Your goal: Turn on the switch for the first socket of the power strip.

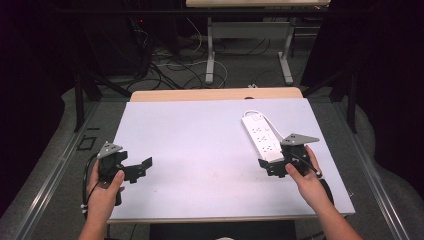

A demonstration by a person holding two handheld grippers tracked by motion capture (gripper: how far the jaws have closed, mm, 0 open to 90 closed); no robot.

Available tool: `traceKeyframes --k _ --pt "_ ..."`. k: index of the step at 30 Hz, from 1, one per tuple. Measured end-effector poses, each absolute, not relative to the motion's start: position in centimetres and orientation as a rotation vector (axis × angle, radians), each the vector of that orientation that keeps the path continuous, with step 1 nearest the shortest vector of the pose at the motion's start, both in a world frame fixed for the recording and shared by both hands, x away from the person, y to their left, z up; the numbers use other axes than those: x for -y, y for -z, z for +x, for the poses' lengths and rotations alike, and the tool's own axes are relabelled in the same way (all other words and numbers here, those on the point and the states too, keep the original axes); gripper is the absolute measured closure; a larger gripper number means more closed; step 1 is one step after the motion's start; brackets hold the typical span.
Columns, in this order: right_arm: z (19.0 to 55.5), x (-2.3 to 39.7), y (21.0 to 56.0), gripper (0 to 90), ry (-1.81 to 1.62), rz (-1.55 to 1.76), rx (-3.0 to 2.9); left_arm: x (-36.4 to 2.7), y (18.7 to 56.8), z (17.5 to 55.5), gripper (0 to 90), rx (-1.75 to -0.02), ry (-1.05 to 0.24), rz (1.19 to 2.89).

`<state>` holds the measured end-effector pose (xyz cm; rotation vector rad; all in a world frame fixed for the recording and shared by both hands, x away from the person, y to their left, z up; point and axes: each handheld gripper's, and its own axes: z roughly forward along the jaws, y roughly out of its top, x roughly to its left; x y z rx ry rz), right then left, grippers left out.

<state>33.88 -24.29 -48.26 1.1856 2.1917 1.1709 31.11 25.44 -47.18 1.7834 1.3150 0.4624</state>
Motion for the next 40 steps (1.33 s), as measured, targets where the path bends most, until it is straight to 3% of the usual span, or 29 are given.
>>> traceKeyframes --k 24,40 --pt "33.1 25.9 51.6 0.4 -1.196 1.247 -2.134 -25.3 47.4 31.2 3.4 -1.314 -0.46 1.796" --pt "32.9 26.6 51.9 0.6 -1.191 1.285 -2.104 -25.2 47.5 31.4 3.4 -1.309 -0.461 1.796"
